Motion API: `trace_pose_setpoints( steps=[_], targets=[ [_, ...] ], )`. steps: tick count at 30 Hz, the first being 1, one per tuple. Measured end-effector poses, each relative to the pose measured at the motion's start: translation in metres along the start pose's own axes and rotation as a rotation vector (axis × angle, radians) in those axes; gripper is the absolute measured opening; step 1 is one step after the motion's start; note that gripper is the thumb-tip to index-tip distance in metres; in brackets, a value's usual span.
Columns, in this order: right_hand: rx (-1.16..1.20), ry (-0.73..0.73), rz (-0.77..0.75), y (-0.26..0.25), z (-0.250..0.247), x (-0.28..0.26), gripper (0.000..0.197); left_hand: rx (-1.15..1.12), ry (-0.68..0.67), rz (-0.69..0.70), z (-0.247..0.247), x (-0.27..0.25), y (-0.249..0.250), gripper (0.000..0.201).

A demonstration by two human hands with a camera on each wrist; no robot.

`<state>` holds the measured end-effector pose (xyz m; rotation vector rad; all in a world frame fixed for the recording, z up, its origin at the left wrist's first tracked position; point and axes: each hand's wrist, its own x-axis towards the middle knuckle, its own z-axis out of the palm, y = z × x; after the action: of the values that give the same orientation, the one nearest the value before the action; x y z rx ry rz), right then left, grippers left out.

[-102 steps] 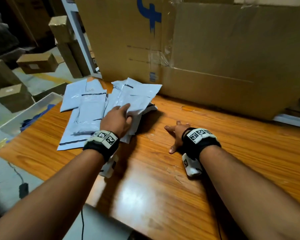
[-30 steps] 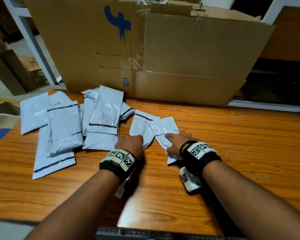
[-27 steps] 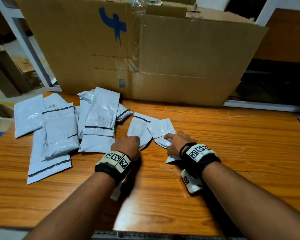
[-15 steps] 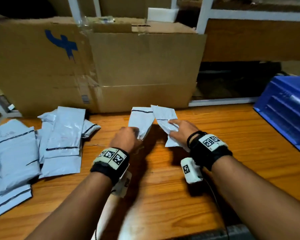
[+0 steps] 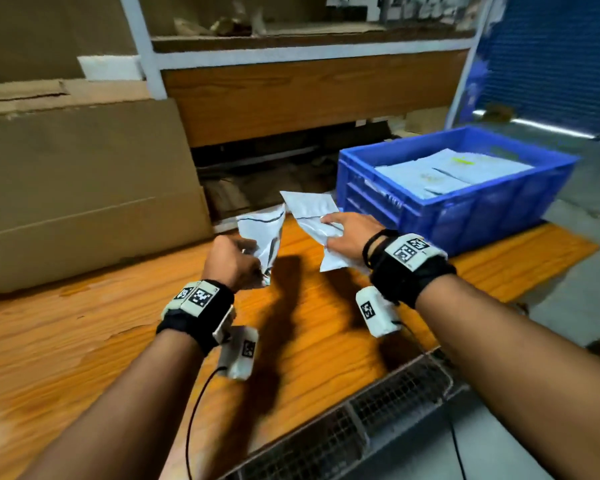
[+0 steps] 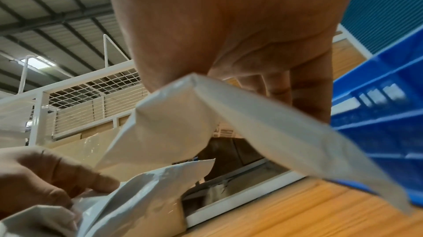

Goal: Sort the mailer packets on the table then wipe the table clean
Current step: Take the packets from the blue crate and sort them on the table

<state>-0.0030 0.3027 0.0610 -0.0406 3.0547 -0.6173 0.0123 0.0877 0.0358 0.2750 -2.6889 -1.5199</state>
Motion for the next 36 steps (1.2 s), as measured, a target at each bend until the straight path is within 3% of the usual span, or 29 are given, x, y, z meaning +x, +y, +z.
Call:
trace_pose_setpoints(
  steps=[6, 10, 19, 26, 30, 36],
  targets=[
    [0.053, 0.143, 0.021, 0.077, -0.079, 0.003, 0.049, -0.05, 0.081, 0.174, 0.073, 0.015, 0.089, 0.041],
    [0.05, 0.217, 0.079, 0.122, -0.123, 0.017, 0.05, -0.099, 0.026, 0.236, 0.121, 0.034, 0.141, 0.051],
    [-0.066, 0.24, 0.186, 0.23, -0.197, 0.089, 0.053, -0.038, -0.029, 0.362, 0.222, 0.102, 0.227, 0.039],
    [-0.231, 0.165, 0.279, 0.315, -0.241, 0.154, 0.056, 0.049, -0.18, 0.431, 0.294, 0.159, 0.305, 0.019],
    [-0.284, 0.065, 0.285, 0.344, -0.258, 0.186, 0.057, 0.169, -0.24, 0.452, 0.321, 0.177, 0.344, 0.023],
    [-0.367, -0.016, 0.242, 0.371, -0.267, 0.231, 0.057, 0.275, -0.177, 0.425, 0.361, 0.204, 0.371, 0.025]
  ],
)
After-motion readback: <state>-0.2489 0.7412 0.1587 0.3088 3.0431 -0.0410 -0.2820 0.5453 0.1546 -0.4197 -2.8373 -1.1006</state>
